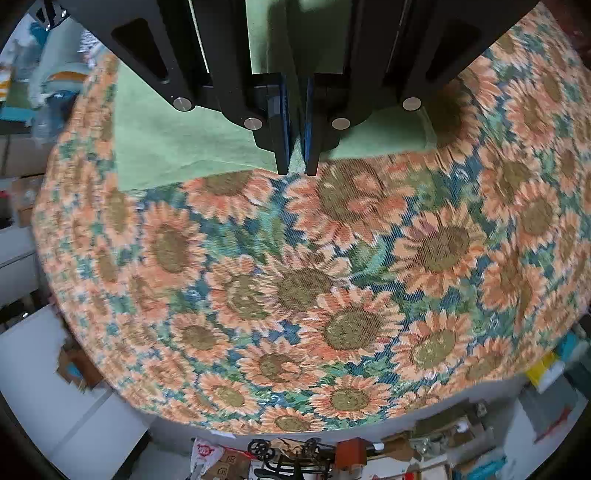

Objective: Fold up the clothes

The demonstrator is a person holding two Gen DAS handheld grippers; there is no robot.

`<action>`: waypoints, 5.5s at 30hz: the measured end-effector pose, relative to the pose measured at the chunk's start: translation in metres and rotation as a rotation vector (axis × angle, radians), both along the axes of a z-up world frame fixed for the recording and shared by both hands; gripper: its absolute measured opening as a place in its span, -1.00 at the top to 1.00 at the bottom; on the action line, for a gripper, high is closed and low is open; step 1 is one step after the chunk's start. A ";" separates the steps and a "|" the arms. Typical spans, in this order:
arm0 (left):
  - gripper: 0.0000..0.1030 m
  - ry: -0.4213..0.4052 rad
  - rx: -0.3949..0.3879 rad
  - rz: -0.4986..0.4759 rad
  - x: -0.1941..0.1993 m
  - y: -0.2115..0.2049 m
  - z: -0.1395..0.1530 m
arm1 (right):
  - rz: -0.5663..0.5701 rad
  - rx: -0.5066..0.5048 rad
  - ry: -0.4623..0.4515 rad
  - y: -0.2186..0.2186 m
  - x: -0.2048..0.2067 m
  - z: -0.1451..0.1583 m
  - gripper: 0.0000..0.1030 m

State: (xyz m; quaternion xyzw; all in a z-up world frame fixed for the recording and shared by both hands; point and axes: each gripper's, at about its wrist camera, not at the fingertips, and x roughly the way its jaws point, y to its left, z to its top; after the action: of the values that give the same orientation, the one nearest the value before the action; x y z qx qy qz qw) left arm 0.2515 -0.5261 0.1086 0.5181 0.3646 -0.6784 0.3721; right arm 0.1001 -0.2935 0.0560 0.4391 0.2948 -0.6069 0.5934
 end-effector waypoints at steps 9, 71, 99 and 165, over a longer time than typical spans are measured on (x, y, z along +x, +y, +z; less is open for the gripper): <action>0.14 0.059 -0.016 -0.054 0.053 0.046 0.029 | 0.131 0.086 -0.126 -0.006 0.039 -0.046 0.33; 0.33 -0.119 -0.028 -0.397 -0.161 0.119 -0.003 | -0.134 -0.072 -0.208 0.109 -0.025 -0.056 0.58; 0.32 -0.153 0.020 -0.420 -0.192 0.107 -0.007 | -0.041 -0.060 -0.265 0.121 0.003 -0.051 0.96; -0.27 0.461 -0.143 0.106 0.166 0.248 0.068 | 0.103 0.193 0.019 -0.137 0.114 -0.048 -0.25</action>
State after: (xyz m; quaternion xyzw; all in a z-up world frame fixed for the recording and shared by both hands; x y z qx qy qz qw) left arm 0.4173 -0.2779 0.1766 0.3021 0.4175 -0.7823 0.3499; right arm 0.2145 -0.4303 0.0077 0.4725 0.3795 -0.5485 0.5760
